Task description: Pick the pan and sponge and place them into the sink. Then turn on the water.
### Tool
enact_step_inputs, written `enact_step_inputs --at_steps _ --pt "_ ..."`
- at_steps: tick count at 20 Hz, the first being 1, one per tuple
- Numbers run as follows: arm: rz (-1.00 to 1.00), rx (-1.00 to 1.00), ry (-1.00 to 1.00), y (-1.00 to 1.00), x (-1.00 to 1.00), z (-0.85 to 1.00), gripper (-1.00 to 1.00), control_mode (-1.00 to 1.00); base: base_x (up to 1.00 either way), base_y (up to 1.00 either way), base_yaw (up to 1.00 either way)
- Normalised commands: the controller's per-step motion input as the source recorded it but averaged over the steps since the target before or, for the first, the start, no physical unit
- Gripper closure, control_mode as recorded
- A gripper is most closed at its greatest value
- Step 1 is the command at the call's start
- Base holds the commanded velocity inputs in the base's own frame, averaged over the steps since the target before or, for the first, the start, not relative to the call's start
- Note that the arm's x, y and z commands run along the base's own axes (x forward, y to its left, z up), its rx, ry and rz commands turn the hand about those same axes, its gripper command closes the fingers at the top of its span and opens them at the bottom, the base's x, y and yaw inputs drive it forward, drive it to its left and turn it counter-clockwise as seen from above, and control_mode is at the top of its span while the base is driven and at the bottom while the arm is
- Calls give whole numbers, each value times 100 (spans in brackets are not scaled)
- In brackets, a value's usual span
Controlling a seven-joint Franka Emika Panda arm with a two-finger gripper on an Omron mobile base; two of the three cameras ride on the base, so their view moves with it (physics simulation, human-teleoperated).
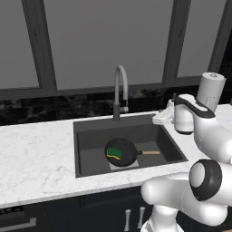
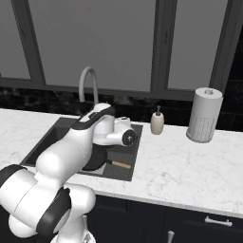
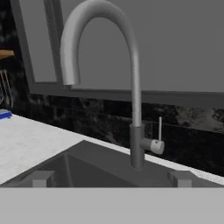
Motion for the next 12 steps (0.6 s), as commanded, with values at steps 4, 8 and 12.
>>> enact_step_inputs --at_steps 4,8,12 --pt "-4 -6 0 7 0 -4 -100 -100 0 0 0" --pt "0 0 0 5 9 0 -100 -100 0 0 0" --pt "0 0 0 11 12 0 -100 -100 0 0 0"
